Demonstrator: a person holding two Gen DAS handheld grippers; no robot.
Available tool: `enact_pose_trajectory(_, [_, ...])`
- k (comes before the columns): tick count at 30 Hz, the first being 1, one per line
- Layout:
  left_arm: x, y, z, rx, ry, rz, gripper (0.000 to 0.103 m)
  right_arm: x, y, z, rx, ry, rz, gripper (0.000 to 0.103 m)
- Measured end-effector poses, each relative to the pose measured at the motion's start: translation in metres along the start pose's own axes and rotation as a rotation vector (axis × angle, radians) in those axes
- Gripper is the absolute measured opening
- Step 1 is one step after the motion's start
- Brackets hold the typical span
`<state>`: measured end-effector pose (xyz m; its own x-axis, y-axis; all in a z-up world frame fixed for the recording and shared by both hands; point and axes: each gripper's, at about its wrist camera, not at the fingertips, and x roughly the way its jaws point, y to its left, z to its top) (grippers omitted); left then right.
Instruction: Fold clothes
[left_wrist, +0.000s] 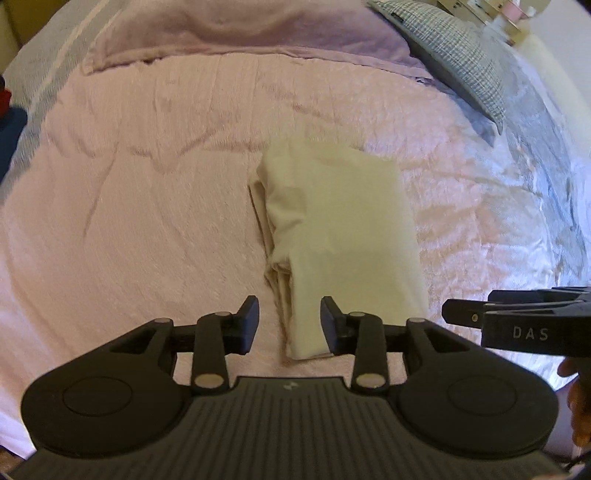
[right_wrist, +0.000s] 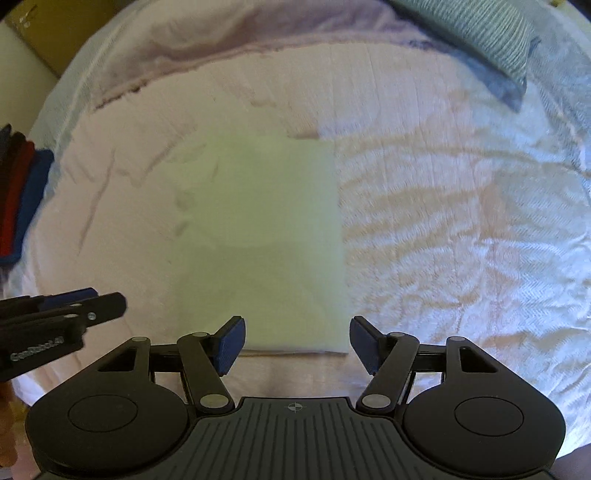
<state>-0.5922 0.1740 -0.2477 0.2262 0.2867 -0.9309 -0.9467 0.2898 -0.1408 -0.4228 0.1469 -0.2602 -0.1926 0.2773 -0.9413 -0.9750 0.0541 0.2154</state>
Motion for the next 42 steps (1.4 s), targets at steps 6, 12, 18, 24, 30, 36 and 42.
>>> enact_pose_trajectory(6, [-0.022, 0.002, 0.007, 0.055, 0.002, 0.024, 0.035, -0.025, 0.028, -0.006, 0.010, -0.044, -0.009, 0.066])
enact_pose_trajectory(12, [-0.019, 0.006, 0.004, 0.017, 0.029, 0.033, 0.037, -0.036, 0.023, -0.010, 0.034, -0.044, -0.017, 0.066])
enact_pose_trajectory(18, [-0.009, 0.007, 0.000, -0.033, 0.062, 0.046, 0.038, -0.022, -0.004, -0.014, 0.049, 0.002, -0.032, 0.066])
enact_pose_trajectory(24, [-0.006, -0.011, 0.006, -0.044, 0.064, 0.093, 0.038, -0.018, -0.019, -0.007, 0.016, 0.021, -0.016, 0.066])
enact_pose_trajectory(30, [0.000, -0.021, 0.014, -0.075, 0.042, 0.096, 0.042, -0.014, -0.031, 0.005, -0.024, 0.017, 0.006, 0.066])
enact_pose_trajectory(36, [0.026, 0.005, 0.020, -0.202, -0.012, -0.022, 0.048, 0.006, -0.063, 0.013, 0.007, -0.027, 0.120, 0.066])
enact_pose_trajectory(42, [0.088, 0.065, 0.016, -0.484, -0.050, -0.198, 0.049, 0.058, -0.109, 0.023, 0.195, -0.045, 0.272, 0.066])
